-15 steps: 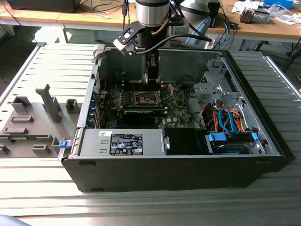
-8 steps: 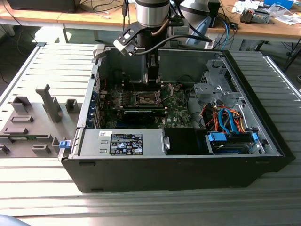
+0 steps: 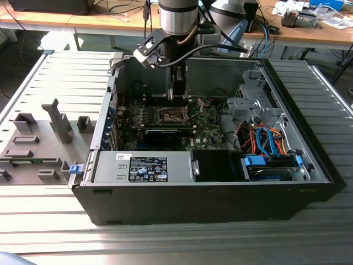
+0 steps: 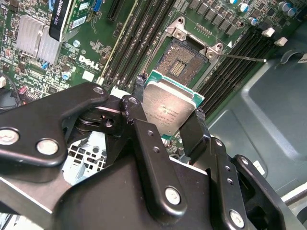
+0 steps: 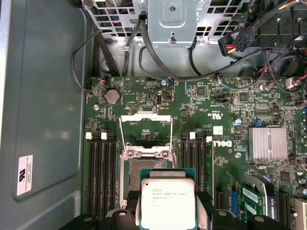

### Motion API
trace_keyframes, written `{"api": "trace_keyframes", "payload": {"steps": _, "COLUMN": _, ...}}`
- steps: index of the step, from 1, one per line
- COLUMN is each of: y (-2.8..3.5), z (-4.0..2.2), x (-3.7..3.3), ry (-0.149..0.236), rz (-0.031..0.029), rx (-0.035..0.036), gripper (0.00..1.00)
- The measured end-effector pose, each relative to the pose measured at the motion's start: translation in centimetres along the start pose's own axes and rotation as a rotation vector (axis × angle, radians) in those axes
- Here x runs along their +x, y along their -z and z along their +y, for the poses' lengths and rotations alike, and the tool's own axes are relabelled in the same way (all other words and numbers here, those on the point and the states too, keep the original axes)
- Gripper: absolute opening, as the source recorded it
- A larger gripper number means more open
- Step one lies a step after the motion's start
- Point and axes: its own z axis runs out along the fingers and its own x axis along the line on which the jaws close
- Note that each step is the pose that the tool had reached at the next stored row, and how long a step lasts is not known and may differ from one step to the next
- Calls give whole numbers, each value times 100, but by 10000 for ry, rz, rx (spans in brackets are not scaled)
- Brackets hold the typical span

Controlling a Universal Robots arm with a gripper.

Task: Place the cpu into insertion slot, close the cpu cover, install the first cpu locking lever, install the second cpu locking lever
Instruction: 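Place the cpu into insertion slot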

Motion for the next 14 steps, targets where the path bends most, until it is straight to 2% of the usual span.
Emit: {"api": "trace_keyframes", "payload": {"steps": 14, "y": -41, "z": -15, "x": 32, "ry": 127, "rz": 6, "rx": 4, "gripper": 54}}
